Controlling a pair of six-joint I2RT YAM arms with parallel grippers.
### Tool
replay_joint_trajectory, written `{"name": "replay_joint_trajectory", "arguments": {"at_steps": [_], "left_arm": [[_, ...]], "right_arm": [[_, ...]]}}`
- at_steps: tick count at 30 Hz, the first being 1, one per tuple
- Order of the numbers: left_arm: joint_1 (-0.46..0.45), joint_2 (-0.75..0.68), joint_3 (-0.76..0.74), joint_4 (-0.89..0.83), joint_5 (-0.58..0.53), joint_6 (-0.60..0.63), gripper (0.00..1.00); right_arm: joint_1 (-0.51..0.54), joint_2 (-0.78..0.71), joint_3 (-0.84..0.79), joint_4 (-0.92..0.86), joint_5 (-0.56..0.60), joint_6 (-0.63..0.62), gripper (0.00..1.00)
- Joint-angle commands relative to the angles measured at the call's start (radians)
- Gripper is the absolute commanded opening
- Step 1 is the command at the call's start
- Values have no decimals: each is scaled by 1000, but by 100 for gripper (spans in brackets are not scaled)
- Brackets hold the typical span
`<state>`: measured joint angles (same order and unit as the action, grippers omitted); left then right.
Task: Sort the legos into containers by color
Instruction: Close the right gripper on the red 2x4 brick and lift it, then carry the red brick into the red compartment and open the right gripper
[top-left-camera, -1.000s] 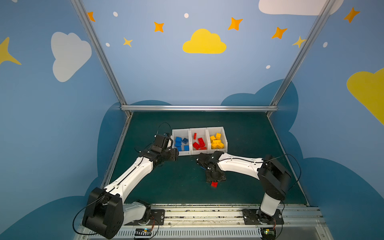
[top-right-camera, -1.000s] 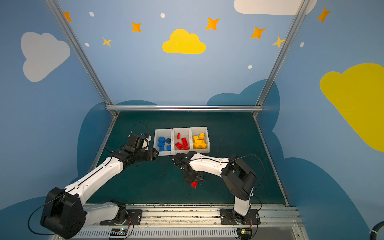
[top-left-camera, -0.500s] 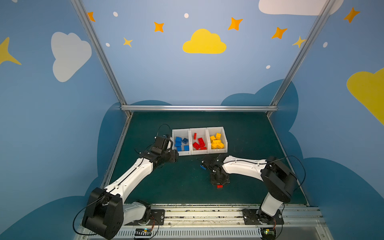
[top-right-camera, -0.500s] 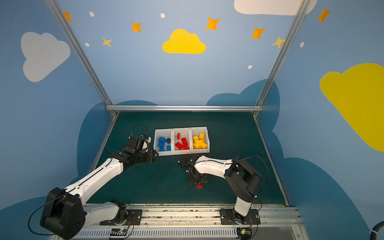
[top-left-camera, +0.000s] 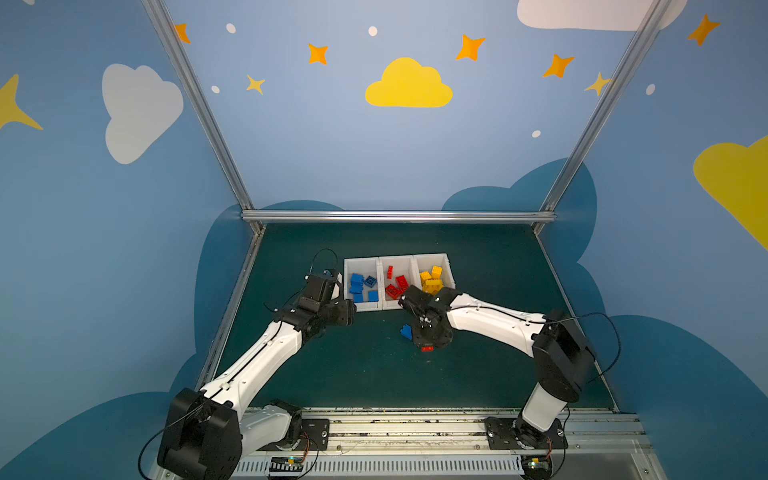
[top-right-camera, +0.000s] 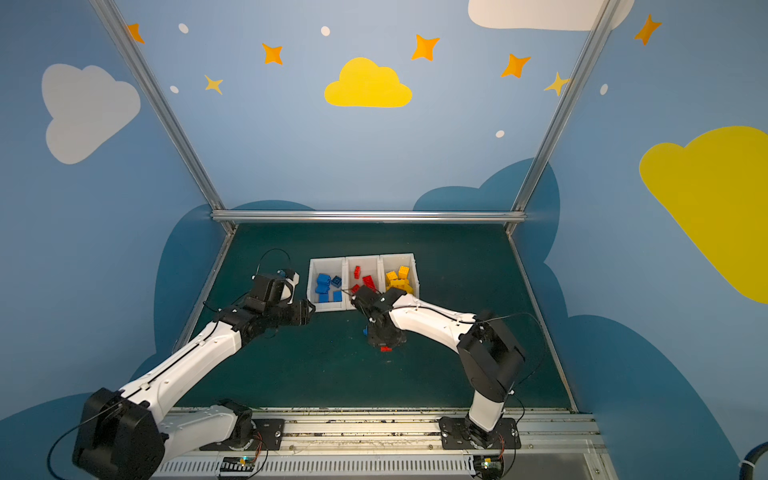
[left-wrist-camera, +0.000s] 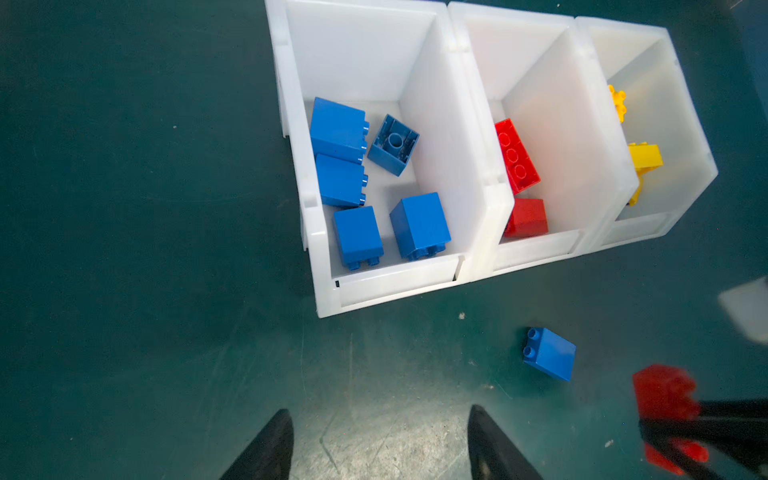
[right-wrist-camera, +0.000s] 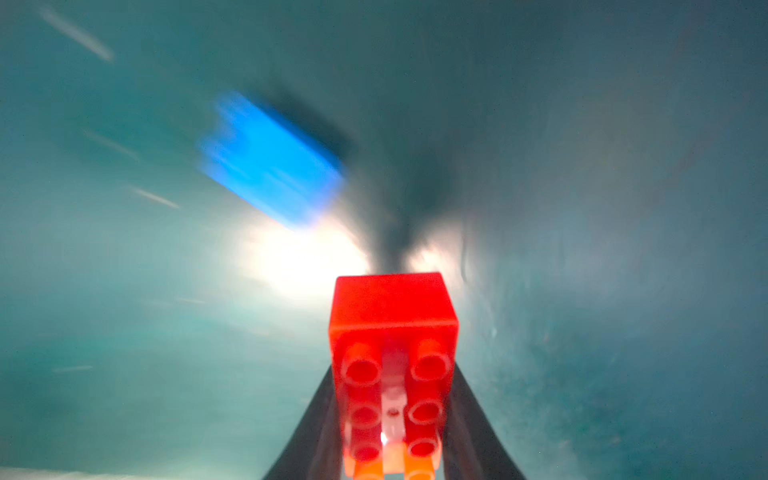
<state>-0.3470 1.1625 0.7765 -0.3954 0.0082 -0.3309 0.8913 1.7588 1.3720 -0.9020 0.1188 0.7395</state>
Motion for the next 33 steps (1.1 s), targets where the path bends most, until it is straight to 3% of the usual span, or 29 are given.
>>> {"name": "replay_joint_trajectory", "arguments": {"at_steps": [1, 7, 15, 19, 22, 25, 33], "left_arm": [[6, -33, -15, -16, 2, -9, 67], [5, -86, -49, -19, 24, -37, 67], [6, -169, -115, 1, 34, -60, 67], [6, -195, -136, 8, 39, -71, 67], [5, -202, -141, 5, 43, -73, 67], [5, -201, -144, 8, 54, -73, 67], [5, -194, -147, 20, 83, -72, 67]], "right_arm": [[-44, 73, 181, -67, 51, -169, 23], [-117, 282, 533, -95, 33, -315, 23], [-168, 534, 865, -155, -9, -359, 23], [-178, 583, 917, -162, -39, -356, 26], [-181, 584, 919, -161, -41, -352, 48], [-180, 574, 919, -164, -33, -349, 60], [-183, 535, 909, -170, -36, -348, 63]]}}
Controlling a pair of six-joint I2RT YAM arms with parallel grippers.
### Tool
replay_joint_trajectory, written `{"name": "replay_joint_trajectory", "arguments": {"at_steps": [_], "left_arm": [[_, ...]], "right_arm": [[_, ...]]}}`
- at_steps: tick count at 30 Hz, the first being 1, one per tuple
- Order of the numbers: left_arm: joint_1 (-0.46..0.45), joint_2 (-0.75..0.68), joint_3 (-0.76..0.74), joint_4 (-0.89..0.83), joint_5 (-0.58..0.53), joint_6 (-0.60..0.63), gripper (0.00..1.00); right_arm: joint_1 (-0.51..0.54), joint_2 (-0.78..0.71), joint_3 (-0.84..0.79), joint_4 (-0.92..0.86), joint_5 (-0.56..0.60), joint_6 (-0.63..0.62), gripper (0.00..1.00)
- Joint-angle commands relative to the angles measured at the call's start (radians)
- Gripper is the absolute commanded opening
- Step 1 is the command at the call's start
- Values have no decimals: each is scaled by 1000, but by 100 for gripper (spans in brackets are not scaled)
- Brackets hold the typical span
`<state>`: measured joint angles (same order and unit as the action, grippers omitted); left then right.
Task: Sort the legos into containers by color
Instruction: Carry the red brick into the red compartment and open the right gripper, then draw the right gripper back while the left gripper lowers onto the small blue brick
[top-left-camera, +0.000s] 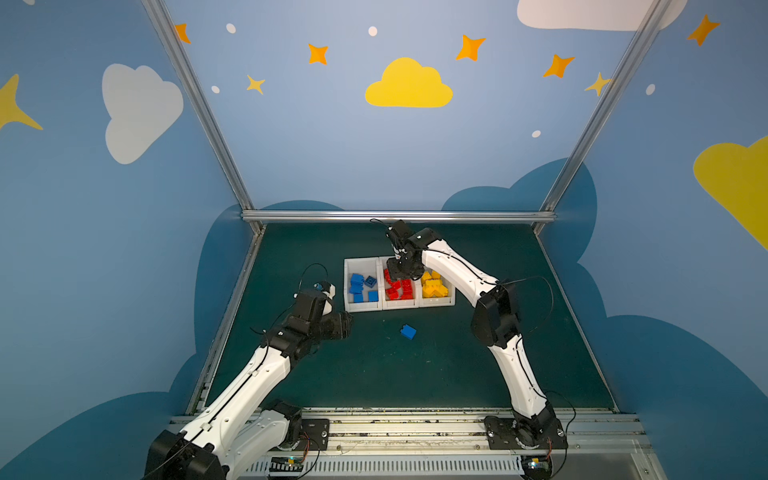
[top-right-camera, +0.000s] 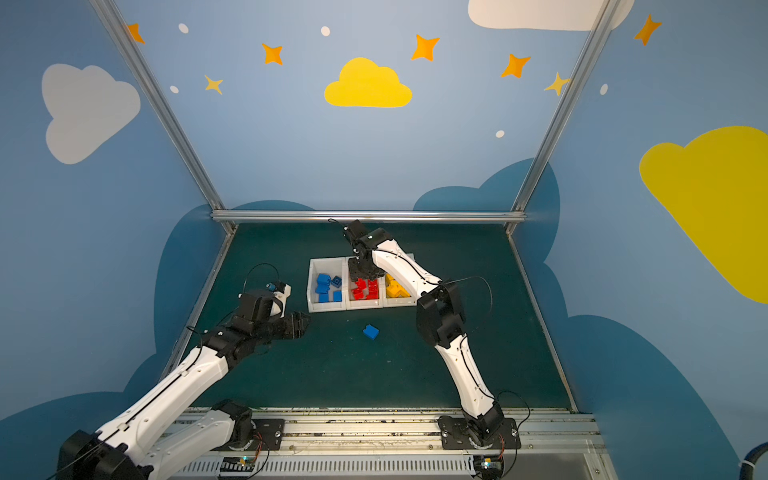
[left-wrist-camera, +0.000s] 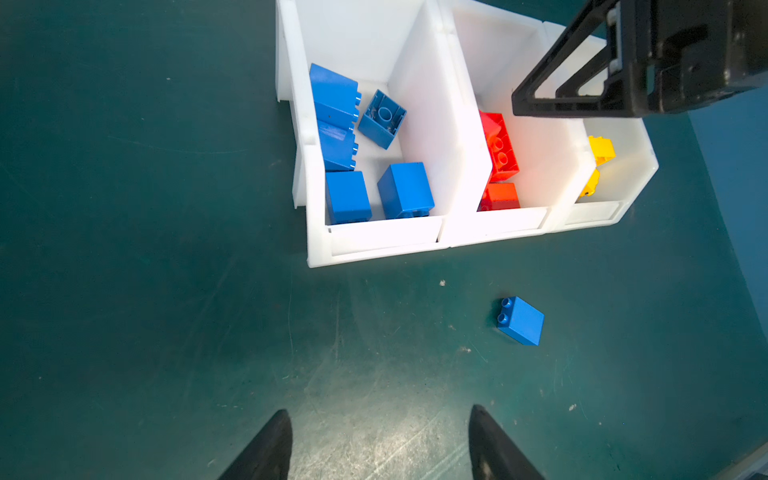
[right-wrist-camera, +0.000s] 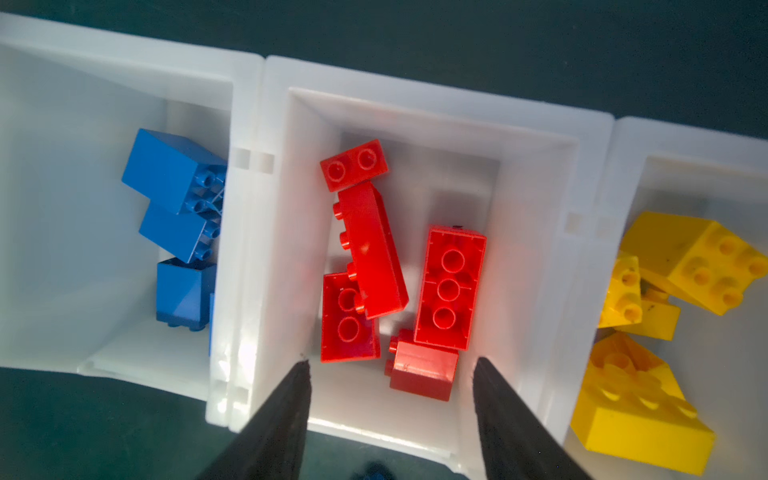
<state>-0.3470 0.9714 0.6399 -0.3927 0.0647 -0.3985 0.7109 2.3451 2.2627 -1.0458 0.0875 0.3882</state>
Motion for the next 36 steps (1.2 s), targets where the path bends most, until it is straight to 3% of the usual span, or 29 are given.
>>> {"name": "replay_joint_trajectory", "arguments": {"at_steps": [1, 18, 25, 36], "left_arm": [[6, -3, -11, 18, 32, -2, 68], [-23, 21, -11, 29, 55, 22, 68], [-64, 56, -15, 53, 57, 24, 68], [-213, 211, 27, 107, 37, 35, 68]], "right_arm": [[-2, -57, 15, -27, -6, 5, 63], [-14, -223, -135, 17, -15, 27, 63], [-33, -367, -340, 94, -9, 51, 63], [-78, -623, -708, 179, 3, 134, 63]]}}
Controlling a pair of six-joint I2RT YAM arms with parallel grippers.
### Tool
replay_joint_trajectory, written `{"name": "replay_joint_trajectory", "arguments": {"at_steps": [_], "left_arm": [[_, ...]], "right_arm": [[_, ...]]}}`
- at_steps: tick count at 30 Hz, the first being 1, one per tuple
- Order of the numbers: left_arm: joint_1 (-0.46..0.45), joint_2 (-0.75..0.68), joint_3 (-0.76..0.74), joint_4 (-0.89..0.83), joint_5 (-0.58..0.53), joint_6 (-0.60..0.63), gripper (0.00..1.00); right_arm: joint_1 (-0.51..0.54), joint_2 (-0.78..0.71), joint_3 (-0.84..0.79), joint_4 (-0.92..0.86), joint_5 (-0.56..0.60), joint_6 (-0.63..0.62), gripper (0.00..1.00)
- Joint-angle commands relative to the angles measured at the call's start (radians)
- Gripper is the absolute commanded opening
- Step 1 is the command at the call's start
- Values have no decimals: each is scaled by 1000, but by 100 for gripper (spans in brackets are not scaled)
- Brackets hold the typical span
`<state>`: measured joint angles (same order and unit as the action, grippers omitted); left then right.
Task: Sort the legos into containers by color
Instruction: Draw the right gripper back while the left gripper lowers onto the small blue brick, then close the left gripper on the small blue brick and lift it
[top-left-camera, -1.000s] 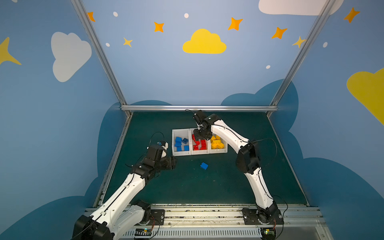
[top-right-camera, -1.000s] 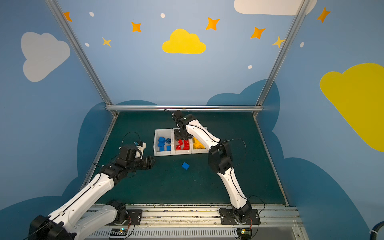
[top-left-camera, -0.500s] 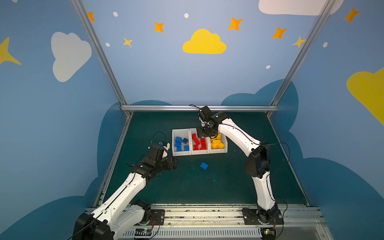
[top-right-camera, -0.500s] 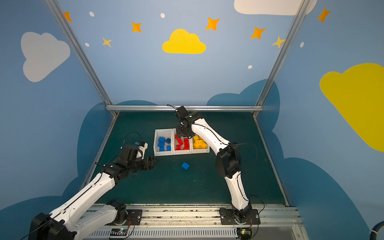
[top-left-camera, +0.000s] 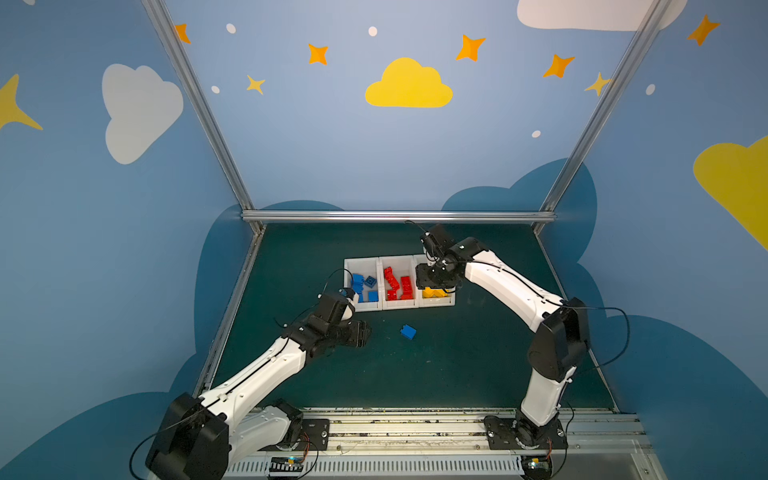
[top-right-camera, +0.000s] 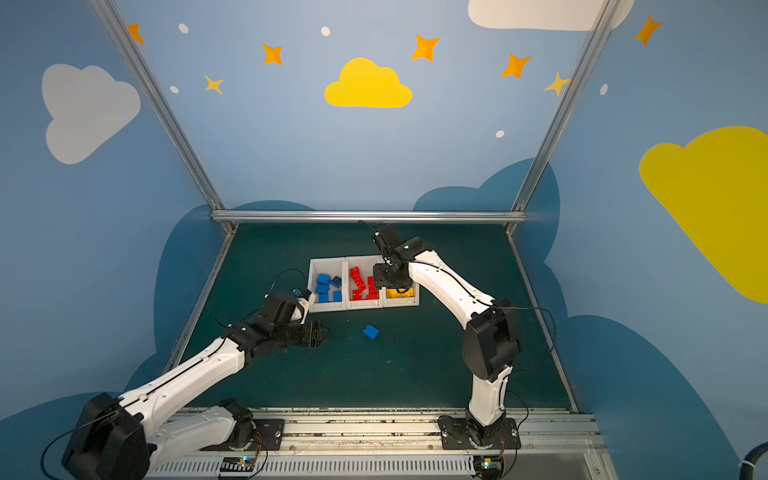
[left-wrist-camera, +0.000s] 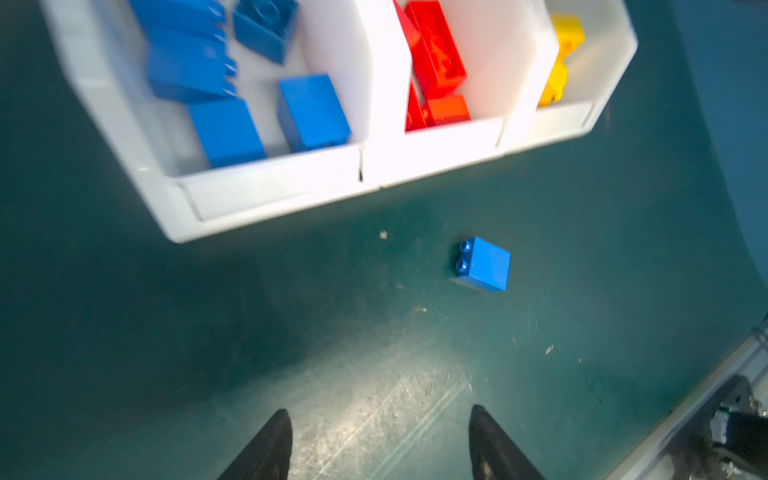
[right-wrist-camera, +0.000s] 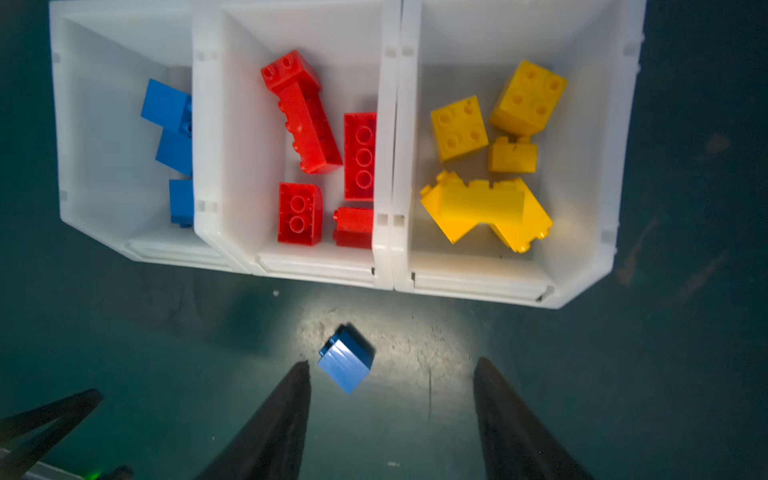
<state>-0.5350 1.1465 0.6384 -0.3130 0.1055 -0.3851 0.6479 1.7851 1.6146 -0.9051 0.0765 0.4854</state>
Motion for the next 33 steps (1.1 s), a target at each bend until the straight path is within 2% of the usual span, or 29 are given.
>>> {"name": "replay_joint_trajectory", "arguments": {"at_steps": [1, 14, 23, 33], "left_arm": [[-39, 60, 41, 30, -6, 26, 68], [-191, 423, 265, 13, -4, 93, 67], [-226, 607, 407, -18, -12, 132, 67], [-262, 725, 522, -77, -86, 161, 67]], "right_arm": [[-24, -86, -91, 41, 15, 47, 63], [-125, -378, -444, 88, 7, 151, 63], [-159, -450, -511, 75, -1, 165, 63], [-162, -455, -518, 72, -9, 177, 63]]}}
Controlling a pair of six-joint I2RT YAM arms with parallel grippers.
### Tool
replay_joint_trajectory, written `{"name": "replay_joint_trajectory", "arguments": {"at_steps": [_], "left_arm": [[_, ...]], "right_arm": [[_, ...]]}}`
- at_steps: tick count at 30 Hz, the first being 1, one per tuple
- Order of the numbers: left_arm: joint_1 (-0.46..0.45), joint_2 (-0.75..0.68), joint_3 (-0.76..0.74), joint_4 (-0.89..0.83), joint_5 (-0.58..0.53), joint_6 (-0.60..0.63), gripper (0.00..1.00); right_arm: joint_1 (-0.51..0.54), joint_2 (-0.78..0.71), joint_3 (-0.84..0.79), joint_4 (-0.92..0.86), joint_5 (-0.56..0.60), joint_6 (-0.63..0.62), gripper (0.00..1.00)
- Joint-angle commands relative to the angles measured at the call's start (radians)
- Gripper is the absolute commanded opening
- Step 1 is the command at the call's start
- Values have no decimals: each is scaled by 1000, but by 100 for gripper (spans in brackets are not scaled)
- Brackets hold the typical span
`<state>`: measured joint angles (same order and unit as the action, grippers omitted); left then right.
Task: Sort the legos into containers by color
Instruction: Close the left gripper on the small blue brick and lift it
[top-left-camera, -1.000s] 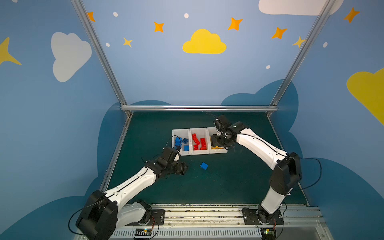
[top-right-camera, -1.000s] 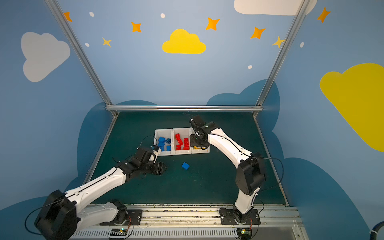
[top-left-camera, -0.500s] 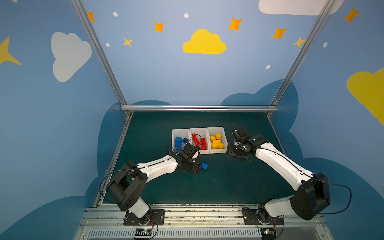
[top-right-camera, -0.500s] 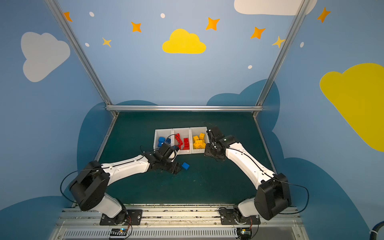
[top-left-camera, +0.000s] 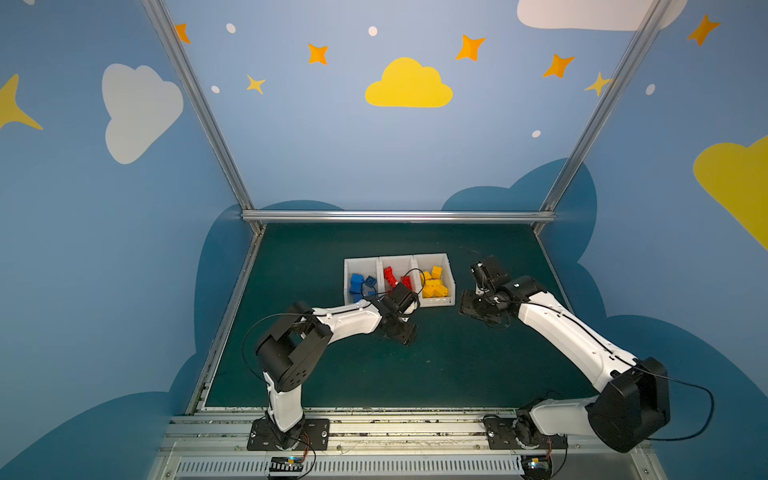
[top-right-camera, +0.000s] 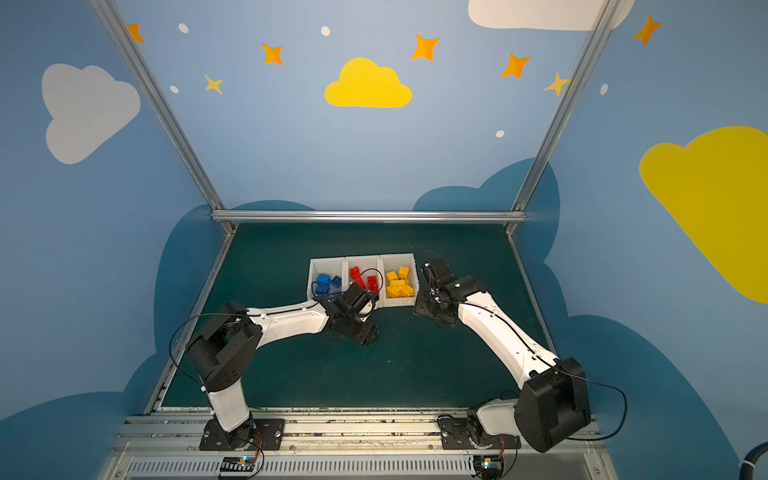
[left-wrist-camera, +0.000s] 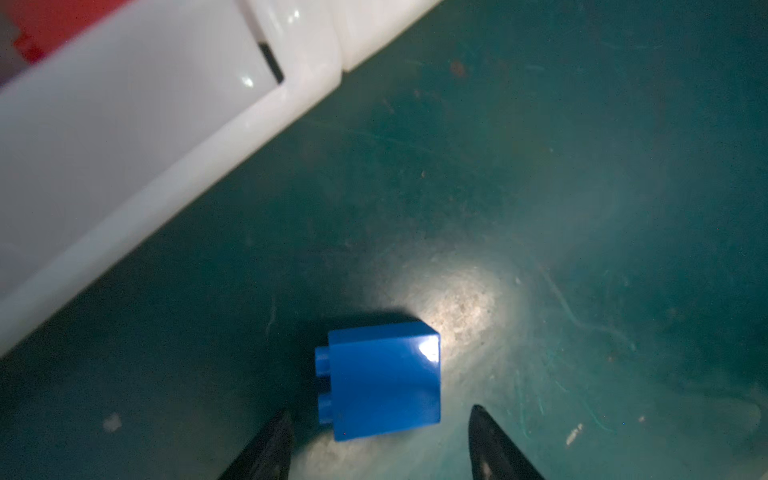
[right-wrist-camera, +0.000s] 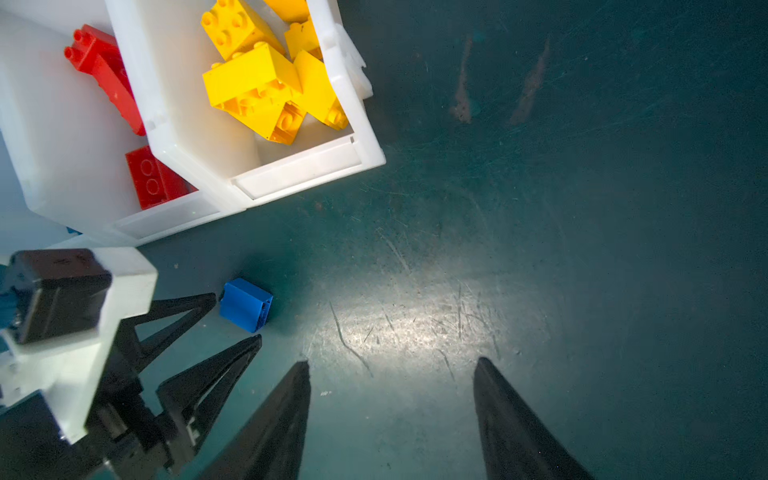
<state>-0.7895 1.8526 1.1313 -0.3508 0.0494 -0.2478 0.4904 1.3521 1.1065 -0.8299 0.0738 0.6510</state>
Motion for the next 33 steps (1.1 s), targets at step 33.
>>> {"name": "replay_joint_trajectory", "arguments": {"at_steps": [33], "left_arm": [[-50, -26, 21, -86, -61, 25, 39]], "right_arm": [[-18, -54, -55, 9, -7, 15, 60]]}}
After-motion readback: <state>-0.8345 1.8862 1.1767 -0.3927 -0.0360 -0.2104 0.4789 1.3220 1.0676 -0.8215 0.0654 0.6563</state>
